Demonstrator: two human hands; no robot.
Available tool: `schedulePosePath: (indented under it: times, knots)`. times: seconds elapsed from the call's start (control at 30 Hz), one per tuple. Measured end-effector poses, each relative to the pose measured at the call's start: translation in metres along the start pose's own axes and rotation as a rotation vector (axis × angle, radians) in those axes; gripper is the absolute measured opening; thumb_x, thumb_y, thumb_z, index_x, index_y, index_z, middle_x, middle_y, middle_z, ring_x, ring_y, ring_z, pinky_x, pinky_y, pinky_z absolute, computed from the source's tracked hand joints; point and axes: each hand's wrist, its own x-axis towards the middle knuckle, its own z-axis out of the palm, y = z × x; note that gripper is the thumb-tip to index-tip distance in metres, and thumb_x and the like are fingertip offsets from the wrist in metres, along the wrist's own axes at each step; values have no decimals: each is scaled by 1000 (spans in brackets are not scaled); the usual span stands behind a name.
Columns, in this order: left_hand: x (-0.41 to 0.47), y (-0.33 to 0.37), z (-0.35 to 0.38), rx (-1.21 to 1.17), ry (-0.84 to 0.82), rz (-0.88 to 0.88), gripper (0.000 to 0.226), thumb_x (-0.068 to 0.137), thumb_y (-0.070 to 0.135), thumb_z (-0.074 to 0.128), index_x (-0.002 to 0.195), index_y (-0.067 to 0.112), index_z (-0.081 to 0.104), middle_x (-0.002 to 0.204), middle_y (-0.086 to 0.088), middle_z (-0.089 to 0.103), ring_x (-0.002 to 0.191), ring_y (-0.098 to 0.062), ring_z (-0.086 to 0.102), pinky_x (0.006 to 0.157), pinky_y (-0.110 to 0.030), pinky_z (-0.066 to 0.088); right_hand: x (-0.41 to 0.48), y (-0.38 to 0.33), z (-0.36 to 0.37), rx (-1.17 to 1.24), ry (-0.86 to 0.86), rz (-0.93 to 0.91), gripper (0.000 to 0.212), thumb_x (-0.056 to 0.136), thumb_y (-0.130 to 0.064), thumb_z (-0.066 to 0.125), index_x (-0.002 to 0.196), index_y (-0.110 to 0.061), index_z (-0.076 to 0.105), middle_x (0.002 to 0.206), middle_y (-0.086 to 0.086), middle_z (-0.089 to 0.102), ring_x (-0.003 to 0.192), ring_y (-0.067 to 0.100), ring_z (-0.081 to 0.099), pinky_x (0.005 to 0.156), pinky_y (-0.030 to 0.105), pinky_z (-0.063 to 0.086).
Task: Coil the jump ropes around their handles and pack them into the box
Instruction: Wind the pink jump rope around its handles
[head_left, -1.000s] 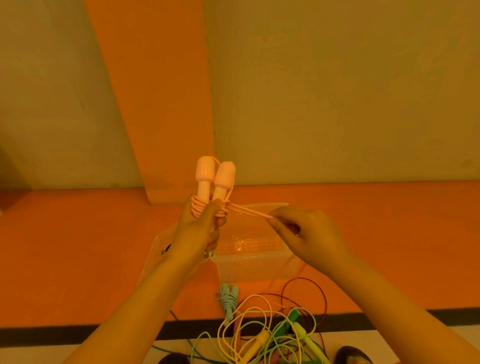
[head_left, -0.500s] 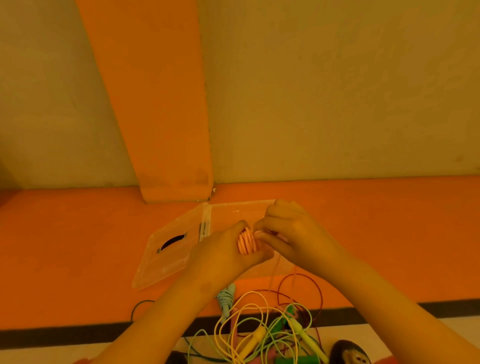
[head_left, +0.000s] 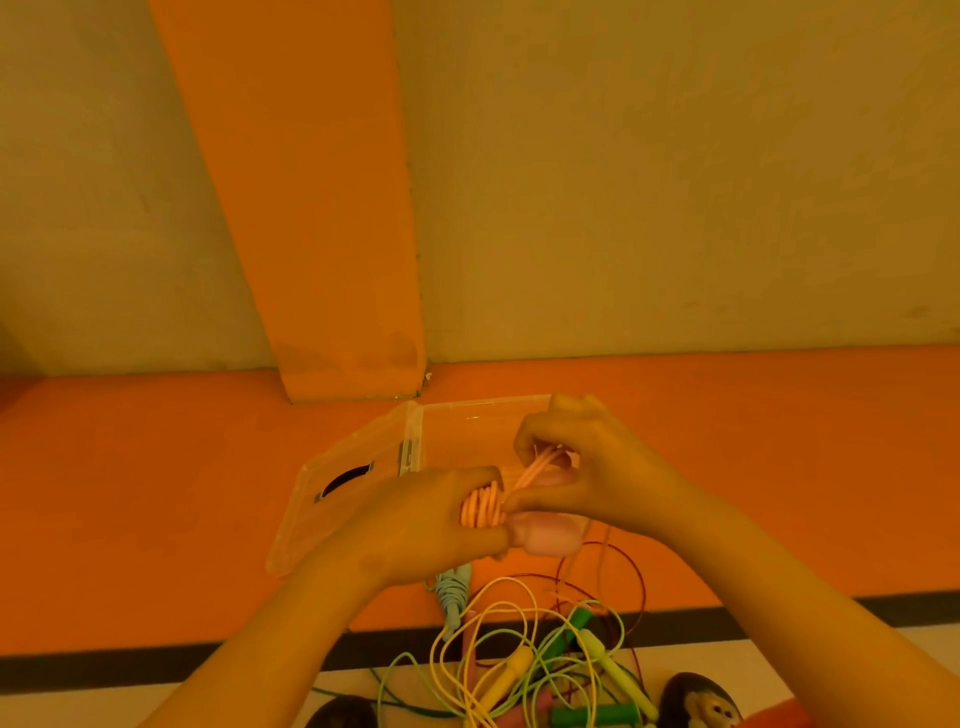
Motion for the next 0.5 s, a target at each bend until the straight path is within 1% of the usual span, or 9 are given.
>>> schedulePosePath:
  times: [0.03, 0.07, 0.17, 0.23, 0.3, 0.37, 0.4, 0.47, 0.5]
  knots:
    - [0, -2, 0, 23, -9, 25, 33, 82, 57, 61, 109, 39, 52, 90, 11, 57, 80, -9, 51, 61, -28, 36, 0, -1, 0, 6, -30, 24, 45, 66, -67, 61, 83, -25, 59, 76, -17, 49, 73, -1, 39, 67, 17, 30]
    - [0, -4, 0, 15, -7, 46, 31, 81, 58, 62, 106, 43, 50, 91, 10, 59, 80, -9, 51, 61, -28, 36, -1, -1, 1, 39, -58, 52, 44, 66, -65, 64, 85, -26, 58, 78, -19, 48, 77, -2, 42, 69, 17, 31]
    - [0, -5, 2, -159, 37, 98, 21, 81, 59, 63, 89, 45, 49, 84, 9, 61, 76, -6, 55, 63, -31, 42, -2, -1, -1, 284, -105, 157, 32, 70, -46, 78, 87, -32, 55, 88, -16, 56, 84, 1, 50, 71, 19, 40]
    - [1, -4, 2, -295, 59, 113, 19, 80, 58, 65, 89, 45, 53, 85, 11, 63, 77, -4, 58, 68, -35, 48, -4, -2, -5, 422, -135, 235, 26, 74, -36, 78, 89, -35, 56, 90, -17, 59, 87, -1, 54, 74, 18, 43]
    - [0, -2, 2, -387, 64, 113, 28, 75, 64, 64, 91, 43, 56, 87, 12, 65, 79, -6, 61, 72, -40, 51, -6, -3, -7, 516, -134, 265, 26, 75, -35, 78, 94, -33, 59, 94, -18, 61, 91, -1, 56, 76, 18, 45]
    - [-1, 1, 2, -465, 76, 105, 33, 72, 65, 65, 94, 42, 58, 90, 12, 66, 81, -5, 62, 74, -37, 51, -8, -3, -8, 614, -99, 281, 31, 72, -34, 75, 99, -34, 59, 101, -23, 61, 94, -3, 58, 77, 14, 46]
    - [-1, 3, 1, -515, 95, 103, 29, 75, 57, 69, 95, 39, 60, 90, 12, 67, 80, -2, 62, 74, -33, 51, -8, -3, -9, 668, -72, 299, 34, 71, -32, 74, 101, -34, 59, 102, -24, 62, 95, -3, 58, 77, 13, 46]
    - [-1, 6, -1, -618, 145, 85, 19, 83, 33, 71, 98, 37, 59, 89, 10, 68, 79, 4, 63, 69, -24, 52, -8, -1, -10, 766, -16, 332, 38, 69, -27, 73, 104, -34, 58, 102, -20, 64, 95, -4, 60, 78, 15, 48]
    - [-1, 8, -2, -662, 173, 73, 23, 84, 26, 68, 99, 39, 57, 90, 12, 67, 78, 6, 63, 65, -18, 53, -9, -1, -11, 808, 5, 341, 40, 69, -26, 73, 105, -33, 58, 104, -17, 65, 96, -3, 61, 80, 17, 49]
